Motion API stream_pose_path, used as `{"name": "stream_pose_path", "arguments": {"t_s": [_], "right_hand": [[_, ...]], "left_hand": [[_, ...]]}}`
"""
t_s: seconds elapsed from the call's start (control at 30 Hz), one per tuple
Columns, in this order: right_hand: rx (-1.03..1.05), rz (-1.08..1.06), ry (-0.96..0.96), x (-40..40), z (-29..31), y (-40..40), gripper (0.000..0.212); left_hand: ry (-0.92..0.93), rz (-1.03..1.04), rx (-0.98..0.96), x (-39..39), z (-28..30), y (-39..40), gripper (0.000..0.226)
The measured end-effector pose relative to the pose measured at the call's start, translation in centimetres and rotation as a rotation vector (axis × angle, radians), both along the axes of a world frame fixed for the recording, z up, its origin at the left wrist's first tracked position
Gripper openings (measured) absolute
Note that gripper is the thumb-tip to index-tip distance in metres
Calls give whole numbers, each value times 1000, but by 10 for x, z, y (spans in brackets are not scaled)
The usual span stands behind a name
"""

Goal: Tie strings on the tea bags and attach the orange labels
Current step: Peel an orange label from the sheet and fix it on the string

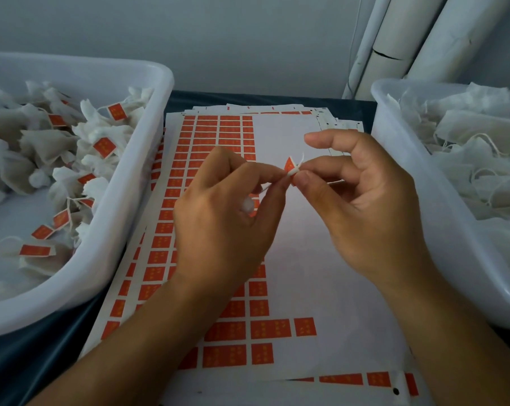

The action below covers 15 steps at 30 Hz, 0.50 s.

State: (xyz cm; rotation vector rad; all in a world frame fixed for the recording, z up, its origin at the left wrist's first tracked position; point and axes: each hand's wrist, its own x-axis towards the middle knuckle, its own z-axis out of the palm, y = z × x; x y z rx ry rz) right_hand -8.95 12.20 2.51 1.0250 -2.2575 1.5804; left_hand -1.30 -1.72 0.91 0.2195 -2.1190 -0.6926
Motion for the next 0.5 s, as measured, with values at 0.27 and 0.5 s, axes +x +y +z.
{"name": "stream_pose_path", "arguments": {"t_s": [0.27, 0.5], "right_hand": [[85, -26, 37, -1, -1, 1, 43], [102, 2, -148, -12, 2, 8, 54]], "left_hand": [[-81, -5, 27, -2, -3, 1, 19], [-192, -98, 392, -3, -1, -4, 14]]}}
